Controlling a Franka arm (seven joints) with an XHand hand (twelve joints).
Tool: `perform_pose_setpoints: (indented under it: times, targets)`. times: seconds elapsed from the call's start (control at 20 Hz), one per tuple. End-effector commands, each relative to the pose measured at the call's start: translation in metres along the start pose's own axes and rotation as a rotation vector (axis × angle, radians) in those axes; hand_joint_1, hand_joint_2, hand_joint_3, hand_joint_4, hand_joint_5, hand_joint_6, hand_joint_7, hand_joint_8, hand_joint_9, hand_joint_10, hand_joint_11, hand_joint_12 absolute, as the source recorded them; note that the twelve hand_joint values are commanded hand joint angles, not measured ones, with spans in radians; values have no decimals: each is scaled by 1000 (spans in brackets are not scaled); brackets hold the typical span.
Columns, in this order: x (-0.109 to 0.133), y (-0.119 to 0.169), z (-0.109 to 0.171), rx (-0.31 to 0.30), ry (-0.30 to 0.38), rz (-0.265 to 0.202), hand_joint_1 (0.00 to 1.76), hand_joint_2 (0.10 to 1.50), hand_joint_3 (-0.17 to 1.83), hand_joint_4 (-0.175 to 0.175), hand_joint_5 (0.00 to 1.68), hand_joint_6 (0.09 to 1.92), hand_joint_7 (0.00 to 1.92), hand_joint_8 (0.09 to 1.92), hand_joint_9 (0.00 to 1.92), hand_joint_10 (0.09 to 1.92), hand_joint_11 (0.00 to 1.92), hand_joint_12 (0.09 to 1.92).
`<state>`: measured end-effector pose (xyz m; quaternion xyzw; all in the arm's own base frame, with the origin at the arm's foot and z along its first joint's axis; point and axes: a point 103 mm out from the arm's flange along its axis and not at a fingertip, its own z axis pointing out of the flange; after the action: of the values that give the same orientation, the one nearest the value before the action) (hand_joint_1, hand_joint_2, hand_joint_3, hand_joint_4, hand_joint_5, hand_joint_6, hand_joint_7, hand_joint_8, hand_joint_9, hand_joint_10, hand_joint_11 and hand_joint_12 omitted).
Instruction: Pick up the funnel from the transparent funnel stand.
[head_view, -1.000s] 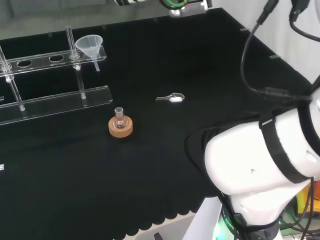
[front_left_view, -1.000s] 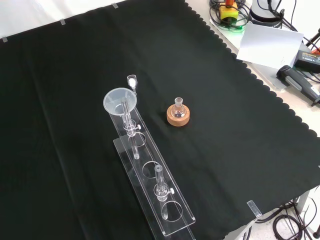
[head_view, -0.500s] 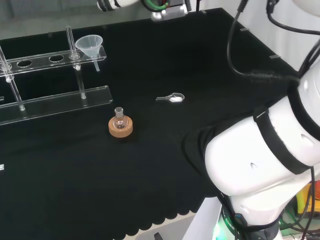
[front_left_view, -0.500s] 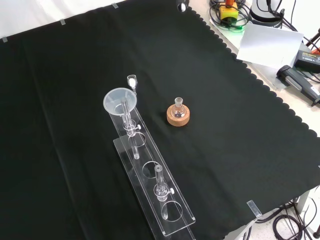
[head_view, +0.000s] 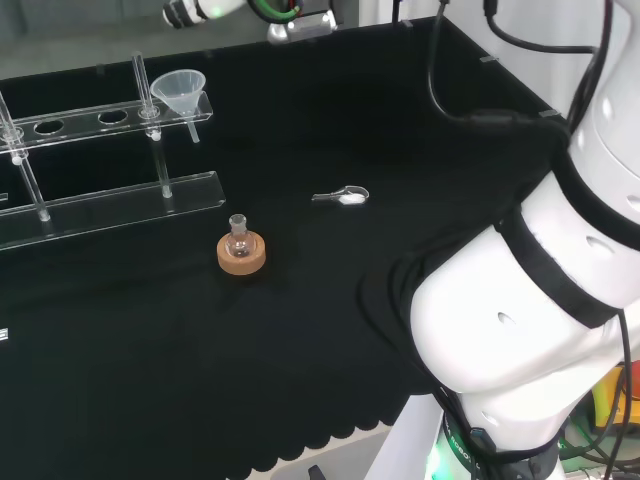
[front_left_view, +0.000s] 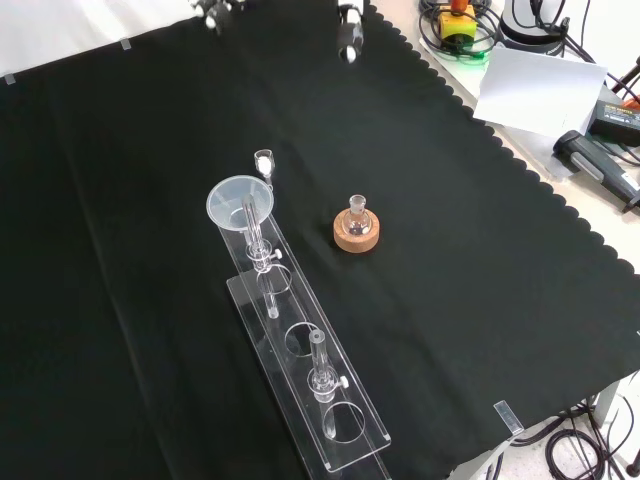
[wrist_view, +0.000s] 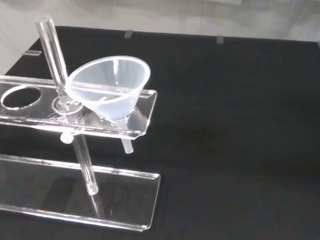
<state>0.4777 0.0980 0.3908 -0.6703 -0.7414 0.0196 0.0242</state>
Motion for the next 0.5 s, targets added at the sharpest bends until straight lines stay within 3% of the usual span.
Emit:
perform_pose_setpoints:
  times: [0.05,0.5]
  targets:
    - [21,33,21,13,10,-44,145,584,31,2,0,87,0,87,0,87,0,87]
    - [31,70,51,36,37,-48,163,592,32,1,0,87,0,87,0,87,0,87]
